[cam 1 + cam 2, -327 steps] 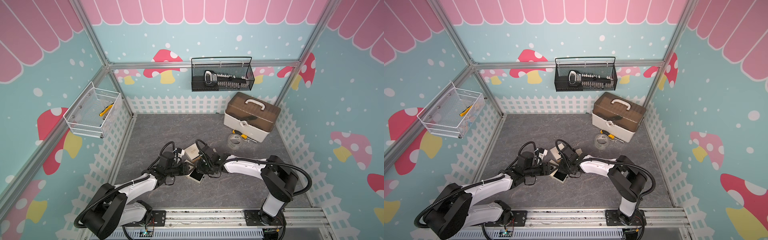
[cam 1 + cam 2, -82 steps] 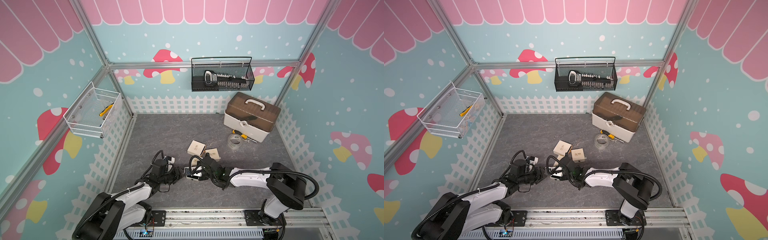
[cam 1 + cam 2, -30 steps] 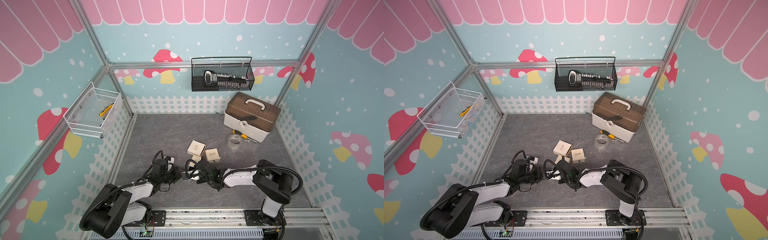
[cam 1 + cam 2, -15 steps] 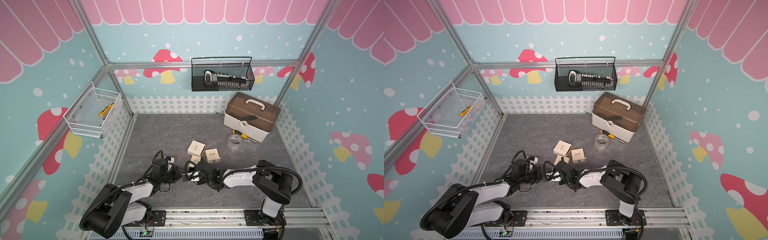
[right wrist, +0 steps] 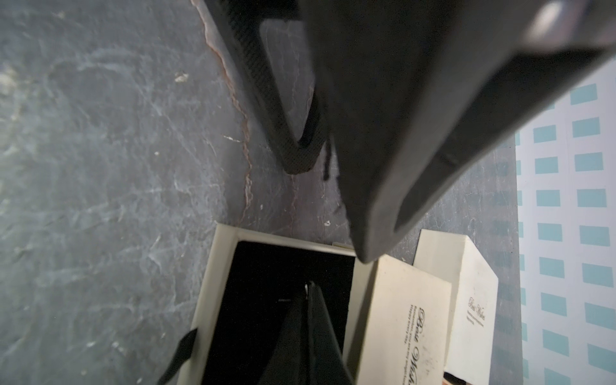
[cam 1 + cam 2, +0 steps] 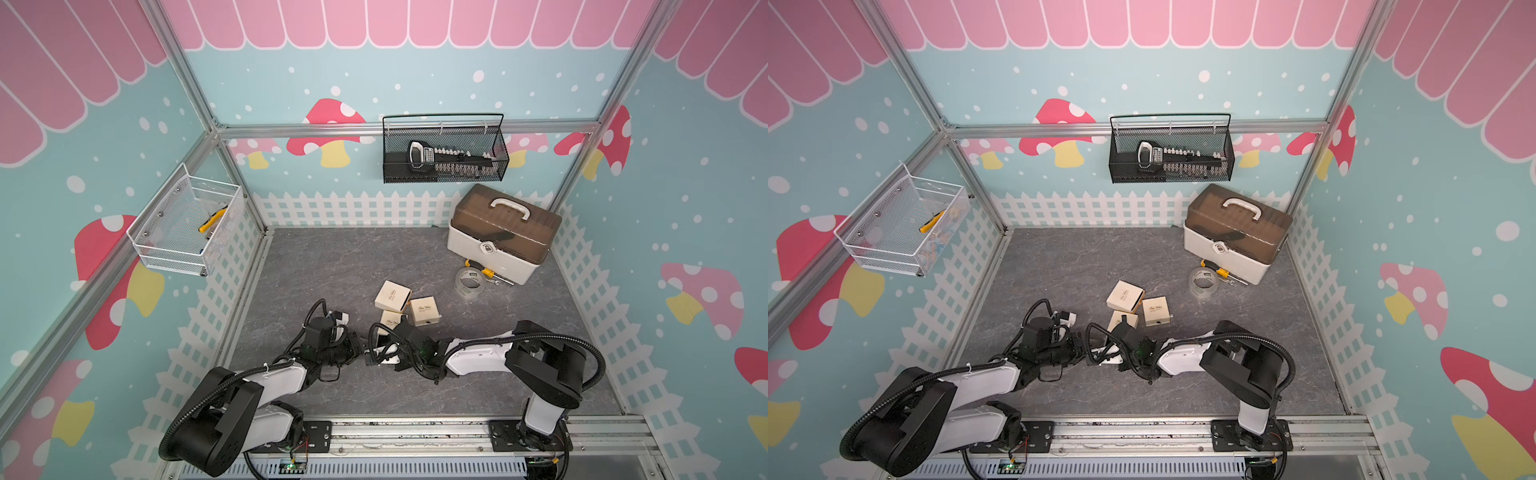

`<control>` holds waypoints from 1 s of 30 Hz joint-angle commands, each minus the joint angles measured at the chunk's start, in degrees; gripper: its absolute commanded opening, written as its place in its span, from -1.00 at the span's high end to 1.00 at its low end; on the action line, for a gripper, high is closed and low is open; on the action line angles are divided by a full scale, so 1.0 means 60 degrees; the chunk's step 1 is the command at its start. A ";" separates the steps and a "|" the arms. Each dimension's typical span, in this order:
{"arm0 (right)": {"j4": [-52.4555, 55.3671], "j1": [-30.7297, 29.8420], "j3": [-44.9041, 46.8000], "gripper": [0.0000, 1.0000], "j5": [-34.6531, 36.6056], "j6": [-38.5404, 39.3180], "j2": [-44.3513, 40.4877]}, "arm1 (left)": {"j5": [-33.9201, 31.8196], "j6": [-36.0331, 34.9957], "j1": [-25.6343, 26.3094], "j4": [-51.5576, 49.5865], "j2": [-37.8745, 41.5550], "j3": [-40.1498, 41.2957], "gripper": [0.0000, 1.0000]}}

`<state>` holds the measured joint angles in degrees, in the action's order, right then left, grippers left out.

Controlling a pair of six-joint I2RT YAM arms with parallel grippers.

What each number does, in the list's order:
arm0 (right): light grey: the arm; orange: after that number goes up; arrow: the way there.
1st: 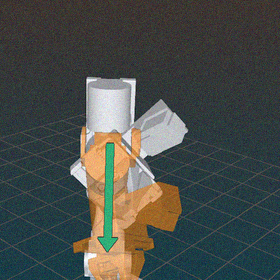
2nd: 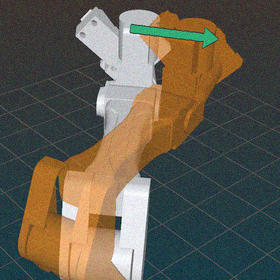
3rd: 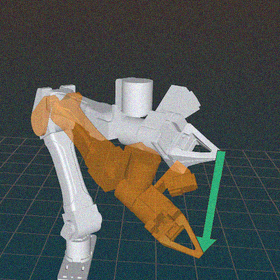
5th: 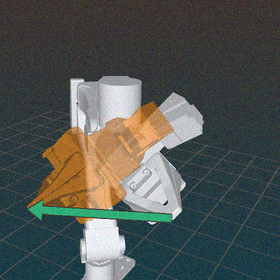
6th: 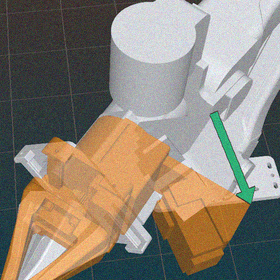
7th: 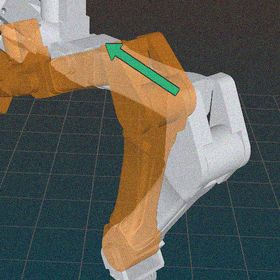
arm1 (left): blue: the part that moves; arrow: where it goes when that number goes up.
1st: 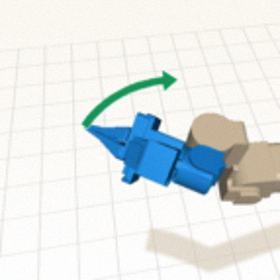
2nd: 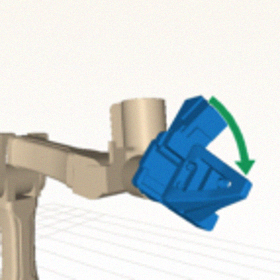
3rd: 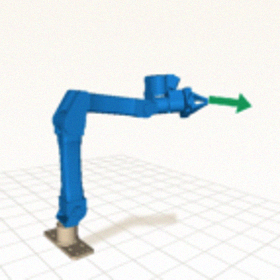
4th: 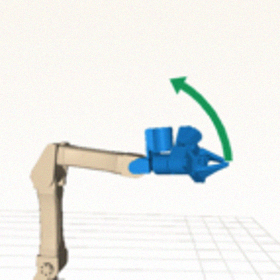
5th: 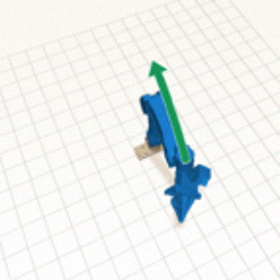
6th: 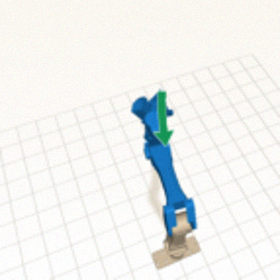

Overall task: Place the earrings into the drawer-style jewelry box
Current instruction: Insert the earring into the inner lining.

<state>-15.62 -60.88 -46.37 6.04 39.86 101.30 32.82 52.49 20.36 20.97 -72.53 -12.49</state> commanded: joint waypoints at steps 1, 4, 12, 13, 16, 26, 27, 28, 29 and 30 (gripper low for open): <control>0.0485 -0.0115 -0.0132 1.00 -0.0287 0.0214 0.0186 | 0.0014 -0.0135 -0.0044 -0.0086 -0.0026 -0.0276 -0.06; 0.0537 -0.0108 -0.0117 1.00 -0.0336 0.0194 0.0155 | -0.0001 -0.0155 -0.0053 -0.0142 0.0011 -0.0313 -0.06; 0.0524 -0.0121 -0.0124 1.00 -0.0364 0.0082 0.0096 | -0.0009 -0.0223 -0.0053 -0.0214 -0.0024 -0.0395 -0.06; 0.0512 -0.0113 -0.0127 1.00 -0.0345 0.0070 0.0077 | -0.0004 -0.0223 -0.0053 -0.0214 -0.0018 -0.0394 -0.05; 0.0446 -0.0119 -0.0123 1.00 -0.0279 -0.0006 0.0025 | -0.0006 -0.0237 -0.0053 -0.0221 -0.0026 -0.0394 -0.06; 0.0303 -0.0114 -0.0138 0.81 -0.0254 -0.0256 -0.0120 | -0.0035 -0.0307 -0.0068 -0.0371 0.0078 -0.0403 -0.06; 0.0289 -0.0120 -0.0153 0.79 -0.0246 -0.0273 -0.0152 | -0.0035 -0.0311 -0.0068 -0.0386 0.0088 -0.0408 -0.06; 0.0302 -0.0118 -0.0159 0.76 -0.0246 -0.0298 -0.0179 | -0.0022 -0.0321 -0.0068 -0.0390 0.0085 -0.0408 -0.06; 0.0299 -0.0121 -0.0171 0.74 -0.0246 -0.0335 -0.0219 | -0.0031 -0.0325 -0.0071 -0.0405 0.0089 -0.0420 -0.06; 0.0304 -0.0102 -0.0175 0.71 -0.0254 -0.0357 -0.0240 | -0.0021 -0.0325 -0.0083 -0.0399 0.0091 -0.0423 -0.06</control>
<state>-14.98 -61.19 -46.59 5.50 38.20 101.06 32.82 51.57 20.27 19.05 -72.55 -13.54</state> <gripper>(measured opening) 0.137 0.528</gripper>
